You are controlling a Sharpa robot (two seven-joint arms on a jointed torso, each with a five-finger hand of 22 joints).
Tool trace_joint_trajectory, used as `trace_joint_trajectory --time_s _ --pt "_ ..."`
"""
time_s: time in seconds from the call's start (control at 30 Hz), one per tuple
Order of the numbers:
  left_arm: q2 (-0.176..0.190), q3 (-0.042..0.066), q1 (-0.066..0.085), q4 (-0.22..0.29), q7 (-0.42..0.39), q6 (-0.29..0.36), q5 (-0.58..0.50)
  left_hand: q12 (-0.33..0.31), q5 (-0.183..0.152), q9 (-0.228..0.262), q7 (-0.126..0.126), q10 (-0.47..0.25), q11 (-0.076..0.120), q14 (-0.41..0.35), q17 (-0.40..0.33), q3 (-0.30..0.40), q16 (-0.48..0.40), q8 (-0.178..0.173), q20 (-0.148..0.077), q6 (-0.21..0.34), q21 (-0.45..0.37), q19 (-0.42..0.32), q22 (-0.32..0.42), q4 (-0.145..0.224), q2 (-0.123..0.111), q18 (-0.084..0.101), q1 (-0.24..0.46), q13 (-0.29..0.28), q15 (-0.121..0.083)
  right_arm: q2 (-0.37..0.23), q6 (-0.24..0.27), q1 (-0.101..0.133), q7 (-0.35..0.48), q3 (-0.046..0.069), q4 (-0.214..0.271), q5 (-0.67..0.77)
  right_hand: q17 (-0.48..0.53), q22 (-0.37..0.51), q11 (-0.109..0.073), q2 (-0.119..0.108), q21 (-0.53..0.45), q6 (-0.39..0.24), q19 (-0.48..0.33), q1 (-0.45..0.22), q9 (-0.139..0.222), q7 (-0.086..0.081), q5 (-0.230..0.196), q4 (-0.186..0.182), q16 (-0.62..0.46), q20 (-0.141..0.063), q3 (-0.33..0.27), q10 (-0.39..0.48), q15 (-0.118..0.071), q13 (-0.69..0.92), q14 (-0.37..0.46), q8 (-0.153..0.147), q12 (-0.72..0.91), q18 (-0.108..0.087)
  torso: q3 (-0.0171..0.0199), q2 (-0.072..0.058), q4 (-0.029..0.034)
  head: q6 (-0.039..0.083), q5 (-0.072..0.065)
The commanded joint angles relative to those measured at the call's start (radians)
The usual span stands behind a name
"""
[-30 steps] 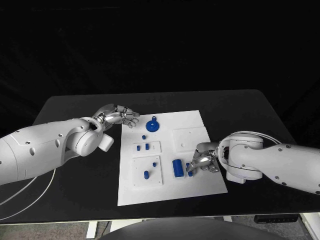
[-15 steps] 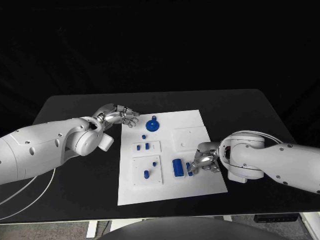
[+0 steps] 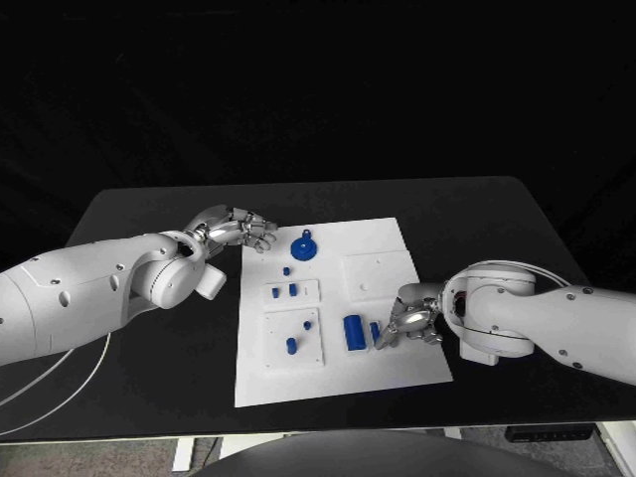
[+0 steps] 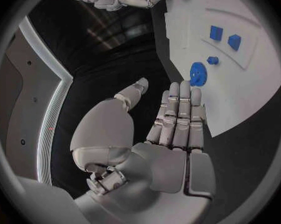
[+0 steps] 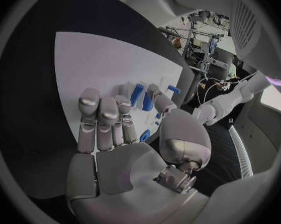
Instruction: Assemble the parts on the task board
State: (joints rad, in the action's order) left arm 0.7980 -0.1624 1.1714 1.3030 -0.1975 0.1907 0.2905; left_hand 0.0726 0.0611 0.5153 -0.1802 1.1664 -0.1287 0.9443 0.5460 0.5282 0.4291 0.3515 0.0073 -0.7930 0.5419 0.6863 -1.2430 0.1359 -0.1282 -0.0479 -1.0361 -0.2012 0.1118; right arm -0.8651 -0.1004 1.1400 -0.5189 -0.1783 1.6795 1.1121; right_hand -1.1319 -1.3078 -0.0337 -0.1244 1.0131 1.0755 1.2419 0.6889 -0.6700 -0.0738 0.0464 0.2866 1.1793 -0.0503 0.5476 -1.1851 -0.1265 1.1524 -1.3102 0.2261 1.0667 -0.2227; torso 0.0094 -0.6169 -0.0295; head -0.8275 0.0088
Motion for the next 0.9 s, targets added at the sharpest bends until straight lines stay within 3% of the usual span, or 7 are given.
trace_joint_trajectory --time_s 0.03,0.27,0.57,0.9 --pt "-0.001 0.001 0.000 0.004 -0.004 -0.015 0.002 0.001 -0.003 -0.002 0.001 -0.005 -0.001 0.003 0.001 -0.002 -0.006 0.006 0.005 0.008 -0.006 -0.002 -0.001 -0.006 0.001 -0.010 0.007 0.001 0.001 -0.001 -0.019 -0.001 0.020 0.000 0.001 -0.006 -0.001 -0.003 0.000 0.011 0.001 0.001 -0.004 0.007 0.000 -0.003 0.003 0.002 -0.007 -0.003 -0.012 -0.001 -0.006 0.001 0.002 0.003 -0.006 -0.039 -0.0004 0.001 0.0004 -0.003 -0.002" --pt "0.000 0.001 0.000 0.003 -0.004 -0.015 0.002 0.001 -0.003 -0.002 0.001 -0.005 -0.001 0.003 0.002 -0.002 -0.006 0.006 0.005 0.008 -0.006 -0.002 -0.002 -0.006 0.001 -0.010 0.007 0.002 0.001 0.003 -0.041 -0.001 0.023 0.000 -0.004 -0.007 -0.001 -0.002 0.000 0.027 -0.001 0.002 -0.005 0.029 0.002 -0.003 0.003 0.004 -0.007 -0.004 -0.026 -0.001 -0.007 0.002 0.002 0.003 -0.007 -0.039 -0.0007 0.000 0.0009 -0.004 -0.002" --pt "0.003 0.001 0.001 0.005 -0.003 -0.015 0.003 0.001 -0.003 -0.002 0.001 -0.005 -0.001 0.003 0.003 -0.002 -0.007 0.007 0.005 0.009 -0.007 -0.002 -0.002 -0.006 0.001 -0.010 0.007 0.002 0.001 0.013 -0.039 -0.008 0.021 0.000 -0.012 0.000 -0.002 -0.002 0.000 0.040 -0.001 0.004 -0.006 0.116 0.004 -0.003 0.003 0.003 -0.008 -0.004 -0.013 -0.003 -0.006 0.003 0.002 0.003 -0.008 -0.039 -0.0001 -0.001 0.0013 -0.008 0.000" --pt "0.002 0.001 0.001 0.004 -0.002 -0.014 0.003 0.001 -0.003 -0.002 0.001 -0.005 -0.001 0.003 0.003 -0.002 -0.007 0.007 0.005 0.009 -0.007 -0.002 -0.002 -0.006 0.001 -0.010 0.007 0.002 0.001 0.022 -0.037 -0.011 0.020 0.000 -0.023 0.006 -0.002 -0.001 0.000 0.059 -0.002 0.007 -0.004 0.124 0.006 -0.003 0.003 -0.004 -0.008 0.000 -0.007 -0.006 -0.005 0.003 0.001 0.003 -0.009 -0.039 -0.0005 0.000 0.0004 -0.011 0.000"
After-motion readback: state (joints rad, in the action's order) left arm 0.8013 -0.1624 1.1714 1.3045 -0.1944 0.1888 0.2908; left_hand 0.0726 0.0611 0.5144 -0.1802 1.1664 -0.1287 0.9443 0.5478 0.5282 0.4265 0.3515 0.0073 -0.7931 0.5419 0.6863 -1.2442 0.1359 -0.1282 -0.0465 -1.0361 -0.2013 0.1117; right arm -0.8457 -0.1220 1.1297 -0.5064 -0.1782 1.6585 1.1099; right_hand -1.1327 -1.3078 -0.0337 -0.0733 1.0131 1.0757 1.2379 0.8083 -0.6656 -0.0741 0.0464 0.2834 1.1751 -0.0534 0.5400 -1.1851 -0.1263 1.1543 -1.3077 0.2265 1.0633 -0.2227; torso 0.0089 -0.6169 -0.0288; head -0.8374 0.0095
